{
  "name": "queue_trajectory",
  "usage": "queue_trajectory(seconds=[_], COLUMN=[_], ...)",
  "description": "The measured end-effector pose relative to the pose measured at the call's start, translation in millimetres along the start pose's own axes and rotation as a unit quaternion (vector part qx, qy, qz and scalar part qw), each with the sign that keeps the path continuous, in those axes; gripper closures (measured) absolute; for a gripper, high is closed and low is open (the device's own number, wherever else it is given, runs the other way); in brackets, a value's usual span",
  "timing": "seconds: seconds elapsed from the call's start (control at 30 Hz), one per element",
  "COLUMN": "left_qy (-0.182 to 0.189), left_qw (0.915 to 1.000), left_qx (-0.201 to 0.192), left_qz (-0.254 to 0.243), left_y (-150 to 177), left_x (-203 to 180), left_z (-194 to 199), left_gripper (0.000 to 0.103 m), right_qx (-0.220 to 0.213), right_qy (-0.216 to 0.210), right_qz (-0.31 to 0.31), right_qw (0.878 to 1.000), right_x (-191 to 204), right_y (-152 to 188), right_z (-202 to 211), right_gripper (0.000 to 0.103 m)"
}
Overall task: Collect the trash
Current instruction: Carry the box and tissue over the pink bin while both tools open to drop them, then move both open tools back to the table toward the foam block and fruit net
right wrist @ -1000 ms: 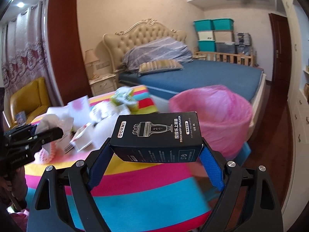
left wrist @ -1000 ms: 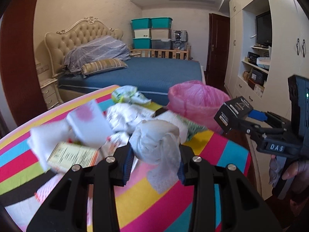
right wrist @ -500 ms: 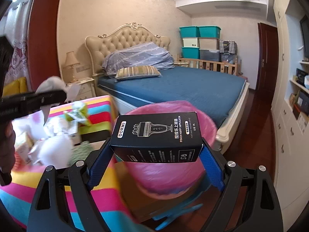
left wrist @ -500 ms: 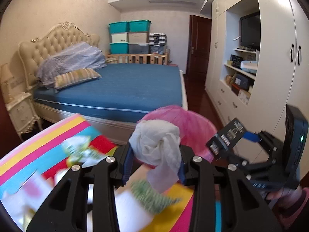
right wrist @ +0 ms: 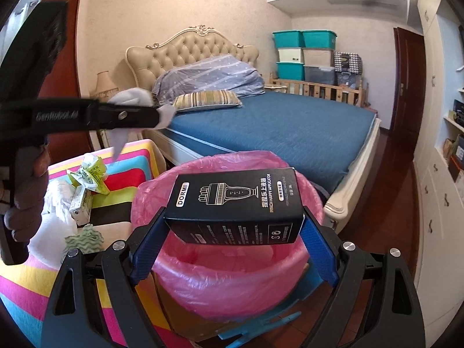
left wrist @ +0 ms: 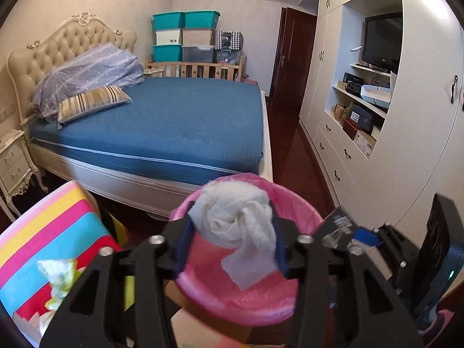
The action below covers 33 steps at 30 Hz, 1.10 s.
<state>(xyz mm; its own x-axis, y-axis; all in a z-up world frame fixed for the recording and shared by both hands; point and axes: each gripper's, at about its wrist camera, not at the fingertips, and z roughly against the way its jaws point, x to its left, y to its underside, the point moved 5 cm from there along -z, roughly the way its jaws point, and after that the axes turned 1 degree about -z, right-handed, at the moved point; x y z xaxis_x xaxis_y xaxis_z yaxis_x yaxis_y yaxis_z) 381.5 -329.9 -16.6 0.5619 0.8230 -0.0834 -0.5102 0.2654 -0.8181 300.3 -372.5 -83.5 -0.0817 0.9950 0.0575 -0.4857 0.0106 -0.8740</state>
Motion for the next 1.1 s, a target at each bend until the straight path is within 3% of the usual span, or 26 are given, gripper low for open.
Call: queue_trajectory(seconds=[0.03, 0.07, 0.2, 0.37, 0.7, 0.97, 1.1], left_qy=[-0.004, -0.011, -0.019, -0.057, -0.109, -0.121, -0.139], left_qw=[1.0, 0.9999, 0.9997, 0.9978, 0.9926, 0.9892, 0.9867], left_qx=[-0.001, -0.006, -0.014, -0.034, -0.052, -0.073, -0.074], left_qz=[0.001, 0.002, -0.002, -0.009, 0.015, 0.037, 0.041], left_y=[-2, -4, -5, 8, 75, 135, 172], left_x=[1, 2, 6, 24, 56, 65, 75], left_z=[-2, -2, 7, 46, 135, 204, 237], left_gripper=[0.031, 0.024, 0.014, 0.005, 0.005, 0.005, 0.005], right_qx=[0.0, 0.0, -0.011, -0.027, -0.017, 0.012, 0.038], right_qy=[0.002, 0.006, 0.008, 0.023, -0.021, -0.056, -0.067], right_qz=[0.004, 0.004, -0.002, -0.015, -0.034, -0.051, -0.028], right_qw=[1.0, 1.0, 1.0, 0.999, 0.999, 0.997, 0.997], right_x=[-1, 0, -1, 6, 60, 103, 132], right_y=[1, 1, 6, 16, 41, 57, 70], right_z=[-3, -4, 12, 51, 90, 92, 88], right_gripper=[0.01, 0.009, 0.008, 0.008, 0.009, 0.01, 0.01])
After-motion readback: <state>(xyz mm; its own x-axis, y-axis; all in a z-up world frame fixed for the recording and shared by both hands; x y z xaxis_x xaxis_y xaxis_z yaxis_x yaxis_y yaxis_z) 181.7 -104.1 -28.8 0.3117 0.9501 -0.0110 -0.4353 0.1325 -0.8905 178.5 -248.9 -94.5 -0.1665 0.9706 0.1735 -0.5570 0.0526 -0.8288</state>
